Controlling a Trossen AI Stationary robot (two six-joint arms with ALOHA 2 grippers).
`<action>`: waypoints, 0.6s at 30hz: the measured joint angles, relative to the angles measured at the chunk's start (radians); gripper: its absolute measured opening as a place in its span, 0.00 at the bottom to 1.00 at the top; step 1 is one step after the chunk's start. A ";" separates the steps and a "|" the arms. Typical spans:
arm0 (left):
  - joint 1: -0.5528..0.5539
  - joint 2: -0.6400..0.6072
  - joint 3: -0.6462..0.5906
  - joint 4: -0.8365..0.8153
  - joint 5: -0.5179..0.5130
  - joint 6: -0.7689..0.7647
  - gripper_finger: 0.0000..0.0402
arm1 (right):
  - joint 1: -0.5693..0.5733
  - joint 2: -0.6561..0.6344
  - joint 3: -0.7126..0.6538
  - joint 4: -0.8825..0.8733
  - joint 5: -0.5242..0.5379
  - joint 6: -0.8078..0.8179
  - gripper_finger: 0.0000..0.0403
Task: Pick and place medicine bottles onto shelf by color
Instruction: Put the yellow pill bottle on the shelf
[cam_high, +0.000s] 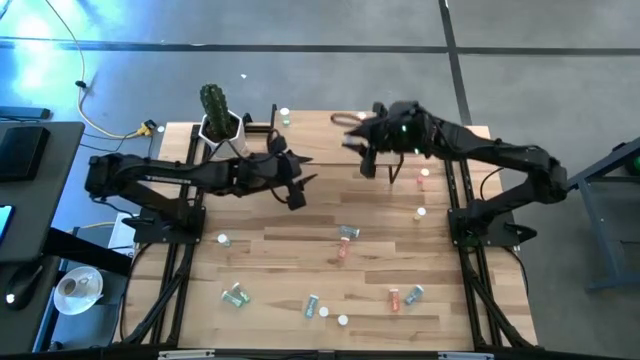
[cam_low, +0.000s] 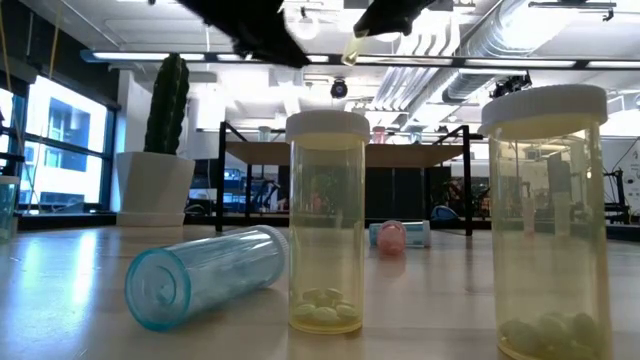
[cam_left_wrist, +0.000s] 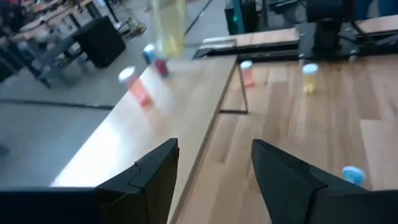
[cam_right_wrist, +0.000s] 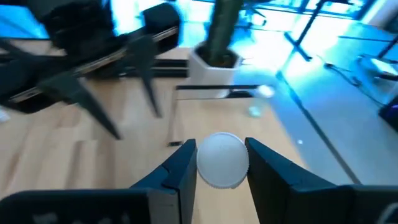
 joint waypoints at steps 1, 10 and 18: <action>0.009 -0.016 -0.025 0.004 0.000 -0.015 0.47 | -0.021 0.014 0.025 -0.008 -0.011 -0.011 0.26; 0.076 -0.082 -0.222 0.227 0.069 -0.072 0.47 | -0.173 0.207 0.323 -0.171 -0.068 -0.022 0.26; 0.158 -0.158 -0.249 0.215 0.068 -0.073 0.46 | -0.252 0.428 0.602 -0.308 -0.246 -0.015 0.26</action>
